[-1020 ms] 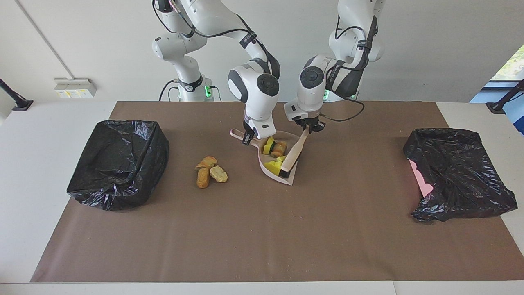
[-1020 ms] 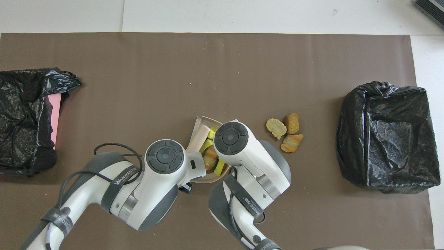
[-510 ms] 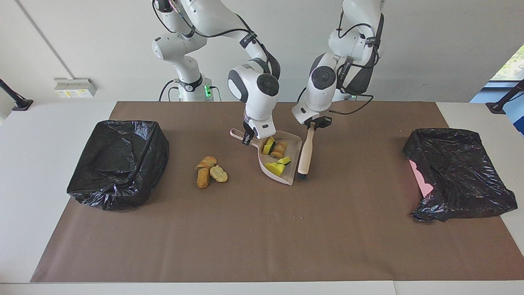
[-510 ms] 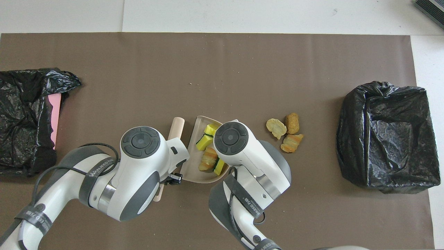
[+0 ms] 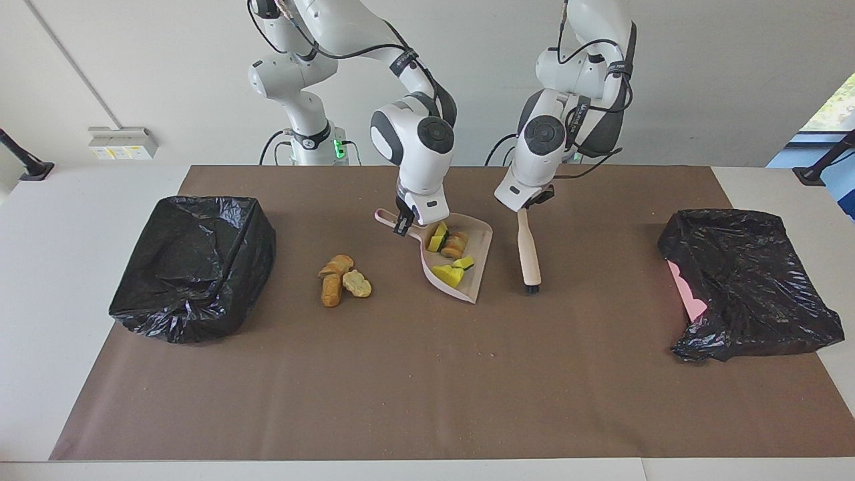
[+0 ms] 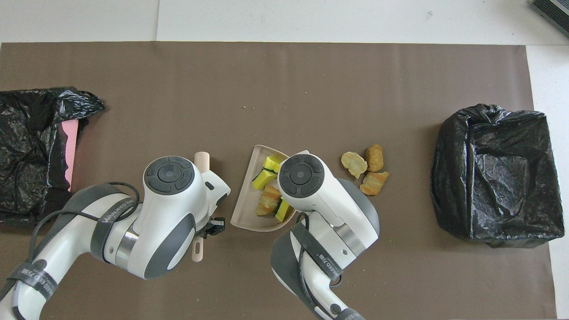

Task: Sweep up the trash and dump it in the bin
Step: 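Sweep the farther yellow sponge into the dustpan with the left gripper, then carry the dustpan to the black bag nearest the right gripper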

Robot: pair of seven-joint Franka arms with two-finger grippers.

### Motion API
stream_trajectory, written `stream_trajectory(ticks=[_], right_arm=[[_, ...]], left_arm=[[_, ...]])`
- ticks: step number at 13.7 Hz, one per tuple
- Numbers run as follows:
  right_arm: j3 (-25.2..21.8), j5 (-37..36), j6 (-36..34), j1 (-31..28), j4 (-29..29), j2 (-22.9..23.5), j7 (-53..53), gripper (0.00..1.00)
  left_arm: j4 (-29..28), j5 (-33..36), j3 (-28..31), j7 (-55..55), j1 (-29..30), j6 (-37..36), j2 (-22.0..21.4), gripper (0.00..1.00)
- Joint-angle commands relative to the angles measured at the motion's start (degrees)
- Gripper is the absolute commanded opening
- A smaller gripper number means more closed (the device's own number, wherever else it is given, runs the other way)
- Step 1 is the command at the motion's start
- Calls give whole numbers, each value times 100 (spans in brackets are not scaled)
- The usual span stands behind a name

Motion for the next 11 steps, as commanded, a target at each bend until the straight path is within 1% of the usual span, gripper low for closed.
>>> stream_trajectory(ticks=[1,3,4,5,7,9,11], right_arm=[[52,-37,-366,-443,-164,-765,-212,0],[52,-28,-682,-812,-164,-1187,-467,0],[17,-11,-884,-1127,-138,-1432,-782,0],[8,7,-1069,-1487,-103,-1635,-1142,0],[-27,-2,-1368,-2243,-85,-2048,-1592,0],[-27,-37,-1448,-3139,-24,-2182,-2240,0],[-36,-89,-1344,-4114,-5,-2173,-3215,0]], left_arm=[[-257,-84,-26,-165,-93,161,-261,0],[-712,-93,-35,-488,-469,669,-524,0],[-967,-93,-43,-786,-697,1029,-665,0],[-1109,-93,-44,-1015,-1004,1206,-788,0],[-1224,-154,-44,-1464,-1523,1234,-947,0],[-1435,-538,-44,-1483,-1946,1278,-1184,0],[-1593,-900,-44,-1588,-2411,1427,-1220,0]])
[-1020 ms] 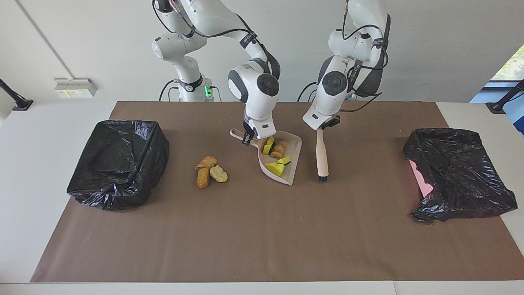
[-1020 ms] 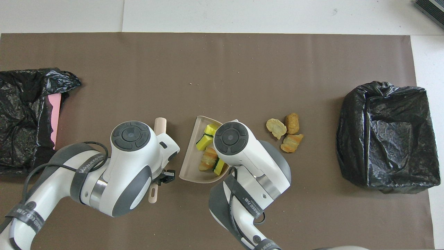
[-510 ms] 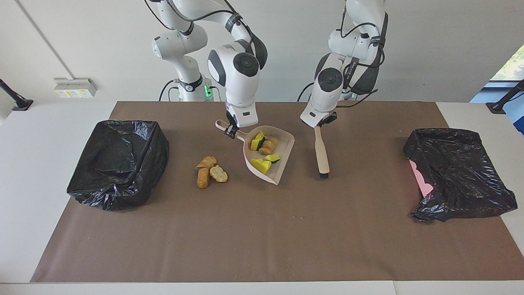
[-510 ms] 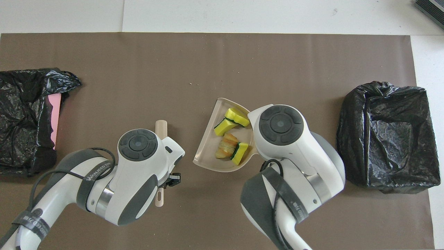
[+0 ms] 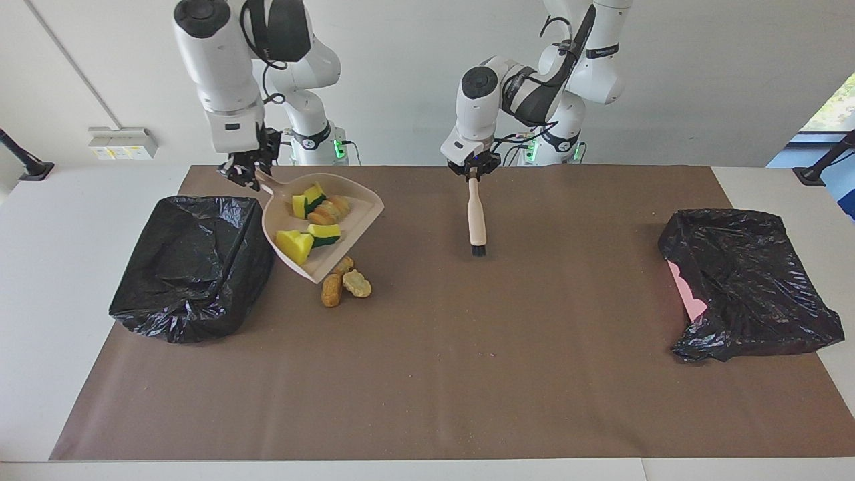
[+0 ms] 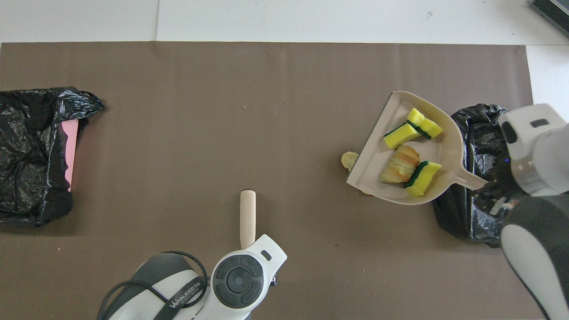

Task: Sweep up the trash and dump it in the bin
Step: 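Carry the dustpan to the black bag nearest the right gripper, then tip the dustpan into the bag while the left gripper sets down the brush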

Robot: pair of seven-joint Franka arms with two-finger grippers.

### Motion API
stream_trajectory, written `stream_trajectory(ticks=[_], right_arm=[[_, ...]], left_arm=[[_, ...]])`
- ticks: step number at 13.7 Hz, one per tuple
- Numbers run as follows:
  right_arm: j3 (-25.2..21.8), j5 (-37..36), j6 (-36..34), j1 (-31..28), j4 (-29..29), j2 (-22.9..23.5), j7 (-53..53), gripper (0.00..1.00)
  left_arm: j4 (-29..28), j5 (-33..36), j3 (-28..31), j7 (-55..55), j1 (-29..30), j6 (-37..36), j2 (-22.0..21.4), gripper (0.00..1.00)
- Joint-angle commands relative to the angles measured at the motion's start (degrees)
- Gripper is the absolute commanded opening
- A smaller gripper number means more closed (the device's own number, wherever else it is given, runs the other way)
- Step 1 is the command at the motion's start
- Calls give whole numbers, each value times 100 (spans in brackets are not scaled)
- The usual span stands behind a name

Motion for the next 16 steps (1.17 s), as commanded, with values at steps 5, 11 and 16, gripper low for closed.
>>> stream_trajectory(ticks=[5,11,16], right_arm=[[90,-881,1007,-2564,-92,282,-2524,0],[107,-3051,1833,-2611,-364,591,-3264,0],[116,-4274,2108,-2093,-576,582,-3457,0]], left_arm=[[-707,-785,84,-717,-807,765,-261,0],[-707,-785,92,-851,-834,801,-208,7],[-619,-785,128,-387,-441,801,-33,65]])
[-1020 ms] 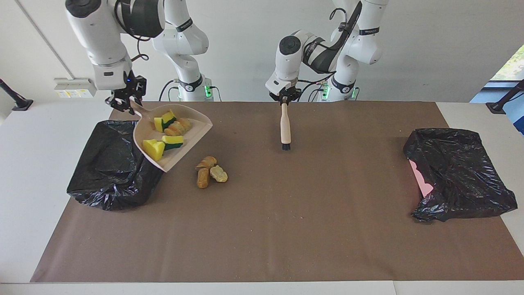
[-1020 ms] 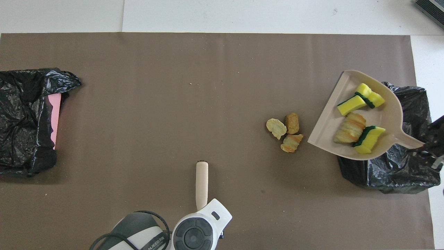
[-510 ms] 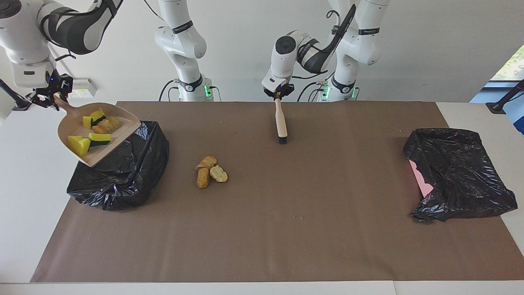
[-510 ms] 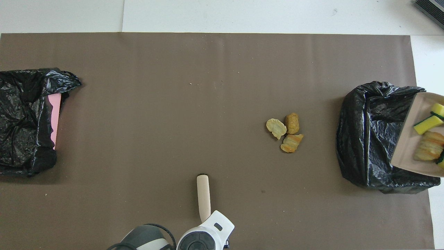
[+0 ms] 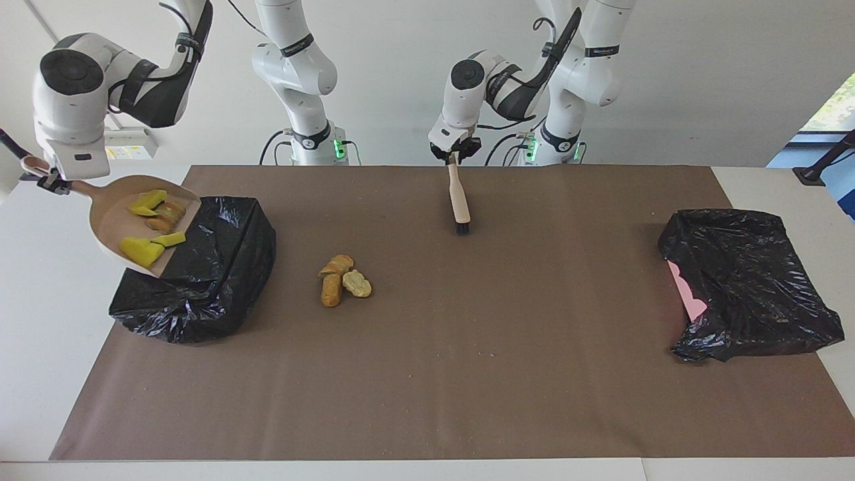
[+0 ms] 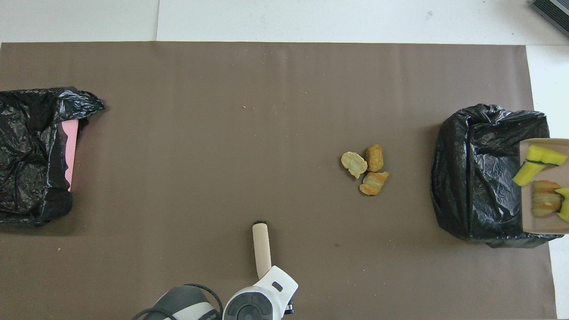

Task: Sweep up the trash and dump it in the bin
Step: 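Tip the dustpan into the bag while the left gripper sets down the brush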

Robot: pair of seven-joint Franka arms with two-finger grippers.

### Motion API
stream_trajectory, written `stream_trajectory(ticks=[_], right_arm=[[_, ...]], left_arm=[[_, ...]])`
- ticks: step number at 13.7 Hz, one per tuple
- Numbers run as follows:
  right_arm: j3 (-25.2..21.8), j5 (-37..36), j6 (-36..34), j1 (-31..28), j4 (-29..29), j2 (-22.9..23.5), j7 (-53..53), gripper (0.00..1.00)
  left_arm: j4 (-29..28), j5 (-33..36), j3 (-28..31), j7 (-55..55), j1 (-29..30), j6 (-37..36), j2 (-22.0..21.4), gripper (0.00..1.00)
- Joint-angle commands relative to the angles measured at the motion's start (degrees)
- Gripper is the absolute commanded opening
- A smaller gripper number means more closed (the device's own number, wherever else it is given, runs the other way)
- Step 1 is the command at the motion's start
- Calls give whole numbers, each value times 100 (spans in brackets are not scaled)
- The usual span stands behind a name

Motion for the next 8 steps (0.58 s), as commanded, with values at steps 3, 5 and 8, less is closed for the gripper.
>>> stream_trajectory(ticks=[3,5,8], right_arm=[[13,-670,19,381,-109,-169,-332,0],[13,-1012,-8,583,-109,-196,-332,0],[39,-1330,1,602,-91,-205,-140,0]], left_arm=[[131,122,57,1072,713,95,214,100],[692,727,57,1487,1356,25,469,100],[1615,1213,57,1978,2235,-150,654,100]])
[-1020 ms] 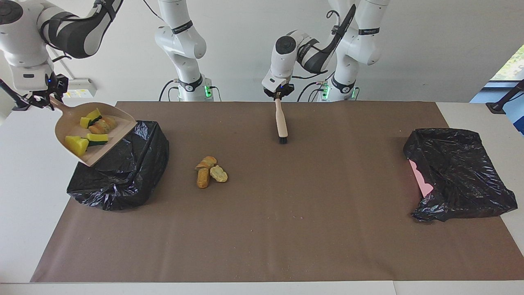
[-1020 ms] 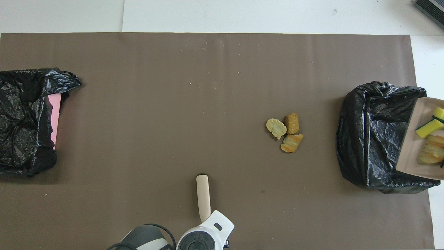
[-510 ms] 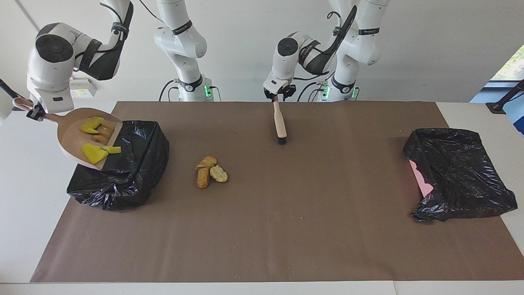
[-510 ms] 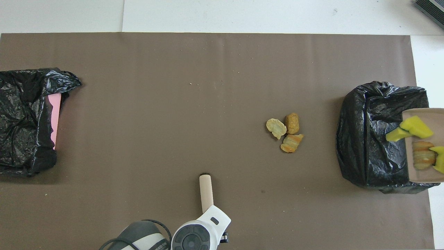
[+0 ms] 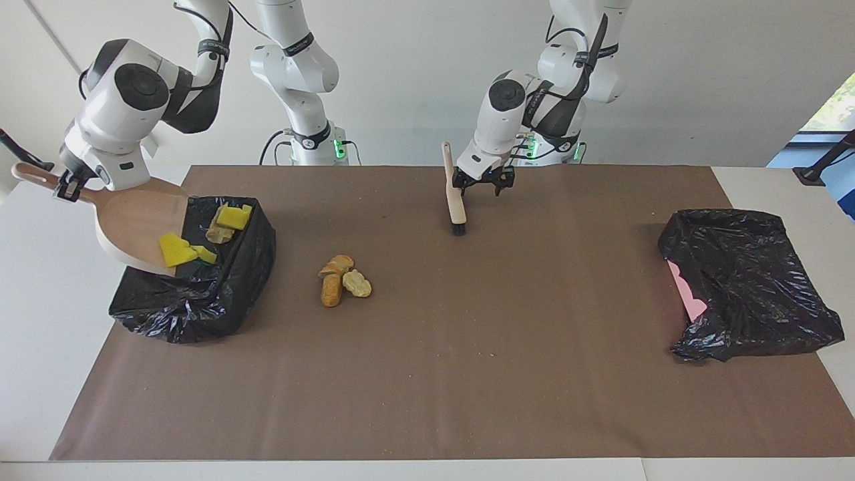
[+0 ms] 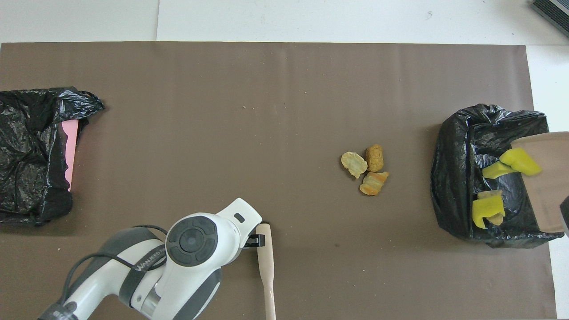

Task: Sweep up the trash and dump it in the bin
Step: 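Tip the dustpan into the bag while the left gripper sets down the brush, then bring the empty dustpan back toward the tan food chunks with the right gripper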

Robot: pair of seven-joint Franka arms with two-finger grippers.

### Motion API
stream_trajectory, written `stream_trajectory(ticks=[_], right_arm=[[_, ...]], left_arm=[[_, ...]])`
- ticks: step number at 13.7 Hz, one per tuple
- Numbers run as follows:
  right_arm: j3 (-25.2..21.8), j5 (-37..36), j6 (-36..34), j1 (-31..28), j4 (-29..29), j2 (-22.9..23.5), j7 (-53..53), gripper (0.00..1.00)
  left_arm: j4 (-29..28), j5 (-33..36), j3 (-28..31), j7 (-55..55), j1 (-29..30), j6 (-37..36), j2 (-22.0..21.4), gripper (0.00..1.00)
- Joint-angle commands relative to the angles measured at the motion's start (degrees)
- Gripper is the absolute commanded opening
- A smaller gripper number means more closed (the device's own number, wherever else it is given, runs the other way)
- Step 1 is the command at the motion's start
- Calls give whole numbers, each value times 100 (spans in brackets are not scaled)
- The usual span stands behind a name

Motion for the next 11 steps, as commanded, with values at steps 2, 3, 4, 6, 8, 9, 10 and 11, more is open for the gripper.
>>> stream_trajectory(ticks=[2,3,4,6,8,9,10,11], right_arm=[[66,-319,-224,12,-89,-312,20,0],[66,-355,-356,29,-72,-435,-15,0],[58,-355,-418,3,-72,-627,-67,0],[57,-303,-786,38,-46,-901,-182,0],[66,-197,-1146,64,-28,-1085,-16,0],[118,-66,-1322,108,-28,-1147,141,0],[145,179,-1489,196,-28,-1183,378,0],[180,451,-1682,292,-2,-1192,702,0]], left_arm=[[1274,305,-62,1279,1170,-720,201,100],[1652,305,-53,1789,1505,-1071,209,100],[2004,305,-53,2133,1717,-1388,235,100],[2637,366,-53,2443,2174,-1776,262,100],[3147,830,-53,2838,2386,-2267,236,100],[3393,1007,-35,3153,2474,-2618,166,100],[3718,1035,-18,3391,2640,-2882,157,100],[4034,1035,-18,3524,2859,-3129,165,100]])
